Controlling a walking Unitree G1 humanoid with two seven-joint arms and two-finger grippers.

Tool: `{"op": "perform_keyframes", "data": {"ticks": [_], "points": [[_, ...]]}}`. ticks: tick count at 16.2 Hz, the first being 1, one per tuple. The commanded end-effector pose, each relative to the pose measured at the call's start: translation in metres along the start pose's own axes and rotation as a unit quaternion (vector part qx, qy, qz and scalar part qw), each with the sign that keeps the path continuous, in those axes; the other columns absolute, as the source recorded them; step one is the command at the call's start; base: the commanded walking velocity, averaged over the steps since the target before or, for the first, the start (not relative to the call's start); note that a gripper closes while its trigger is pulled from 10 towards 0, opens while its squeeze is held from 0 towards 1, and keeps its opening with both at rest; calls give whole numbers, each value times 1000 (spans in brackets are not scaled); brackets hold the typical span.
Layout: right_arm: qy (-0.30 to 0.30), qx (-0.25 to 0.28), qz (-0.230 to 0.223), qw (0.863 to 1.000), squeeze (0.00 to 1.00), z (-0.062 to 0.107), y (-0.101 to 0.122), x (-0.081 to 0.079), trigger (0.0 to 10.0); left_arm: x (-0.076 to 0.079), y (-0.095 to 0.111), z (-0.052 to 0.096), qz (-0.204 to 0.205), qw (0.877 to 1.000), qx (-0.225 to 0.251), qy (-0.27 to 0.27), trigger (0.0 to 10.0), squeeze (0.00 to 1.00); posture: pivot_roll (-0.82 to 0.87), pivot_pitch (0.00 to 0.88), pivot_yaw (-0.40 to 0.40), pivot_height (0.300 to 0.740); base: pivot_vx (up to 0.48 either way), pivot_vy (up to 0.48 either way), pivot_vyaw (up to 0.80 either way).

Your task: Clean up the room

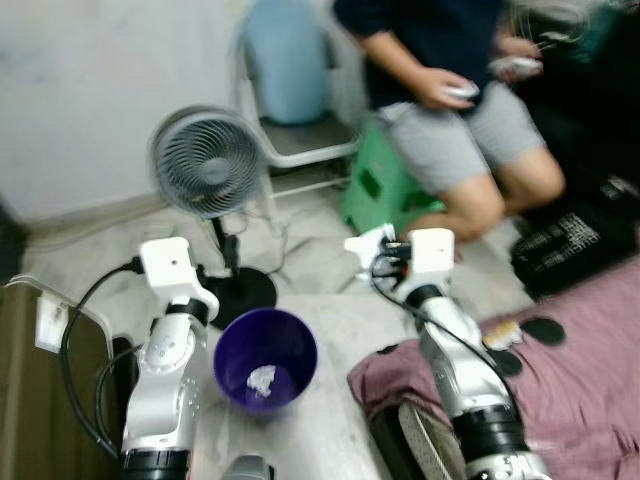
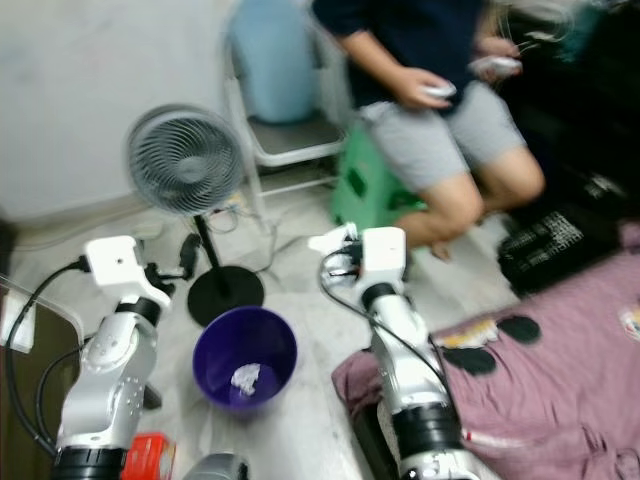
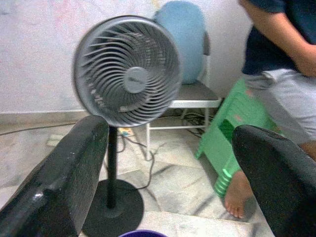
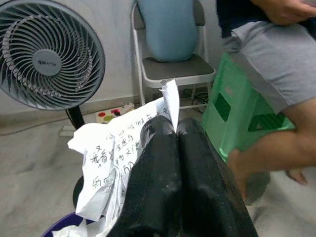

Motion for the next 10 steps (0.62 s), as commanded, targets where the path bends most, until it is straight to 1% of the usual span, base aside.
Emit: {"op": "perform_keyframes", "data": {"ticks": [1, 7, 10], "points": [[5, 3, -4, 1000, 0, -2, 2, -6, 10000, -5, 2, 0, -10, 1000, 1, 7, 10000, 0, 82, 0, -32, 740, 0, 0, 800], [5, 2, -5, 1000, 0, 0, 1, -7, 10000, -2, 4, 2, -7, 1000, 9, -7, 10000, 0, 82, 0, -29, 740, 0, 0, 800], [6, 0, -4, 1000, 0, 0, 0, -7, 10000, -3, 5, 3, -22, 1000, 12, -1, 10000, 0, 83, 0, -33, 740, 0, 0, 800]]}}
Point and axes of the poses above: a point about 5 cm out from each wrist's last joint towards the gripper, its own z axis pointing back from the gripper into the wrist, its own y axis along the axis of the wrist's last joint, x = y × z, the point moved 5 cm from there along -z, pointing out of the wrist towards the gripper, and after that the axes turned 2 degrees about -z, right-handed, at the moved point
